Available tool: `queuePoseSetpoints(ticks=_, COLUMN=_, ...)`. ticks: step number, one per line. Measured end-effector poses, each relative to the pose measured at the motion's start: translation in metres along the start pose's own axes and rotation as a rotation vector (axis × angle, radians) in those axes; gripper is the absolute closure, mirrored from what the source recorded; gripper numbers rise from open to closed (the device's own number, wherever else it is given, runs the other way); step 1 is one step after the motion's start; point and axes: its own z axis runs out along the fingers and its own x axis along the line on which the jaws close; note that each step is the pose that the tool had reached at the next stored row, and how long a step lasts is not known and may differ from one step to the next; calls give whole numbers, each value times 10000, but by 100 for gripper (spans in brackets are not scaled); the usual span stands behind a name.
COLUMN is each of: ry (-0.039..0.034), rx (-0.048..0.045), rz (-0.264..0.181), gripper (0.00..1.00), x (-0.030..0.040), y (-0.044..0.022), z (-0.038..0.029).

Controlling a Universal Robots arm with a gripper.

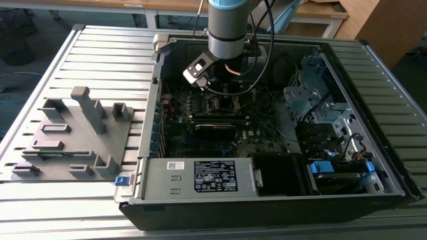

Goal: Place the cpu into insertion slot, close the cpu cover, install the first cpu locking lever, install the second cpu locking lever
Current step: 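Place the cpu into insertion slot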

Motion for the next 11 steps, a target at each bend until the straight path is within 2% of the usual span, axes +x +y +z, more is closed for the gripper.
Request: queuePoseSetpoints(ticks=11, ry=1, rx=0, rz=0, gripper=46, x=0, y=0, z=4)
